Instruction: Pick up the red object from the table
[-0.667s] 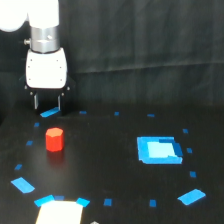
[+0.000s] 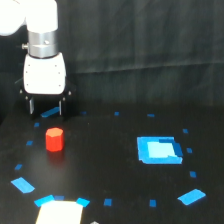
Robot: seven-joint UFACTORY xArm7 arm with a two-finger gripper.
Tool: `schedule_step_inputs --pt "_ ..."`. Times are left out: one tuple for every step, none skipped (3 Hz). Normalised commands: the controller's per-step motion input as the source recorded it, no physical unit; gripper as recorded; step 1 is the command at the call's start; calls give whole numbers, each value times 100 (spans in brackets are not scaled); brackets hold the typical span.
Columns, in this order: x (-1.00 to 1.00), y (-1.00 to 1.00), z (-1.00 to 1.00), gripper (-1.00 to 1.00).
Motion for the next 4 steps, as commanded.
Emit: schedule_step_inputs --pt "20 -100 13 64" --pt "75 -100 40 76" --pt "100 -100 19 100" --pt "31 -77 -64 93"
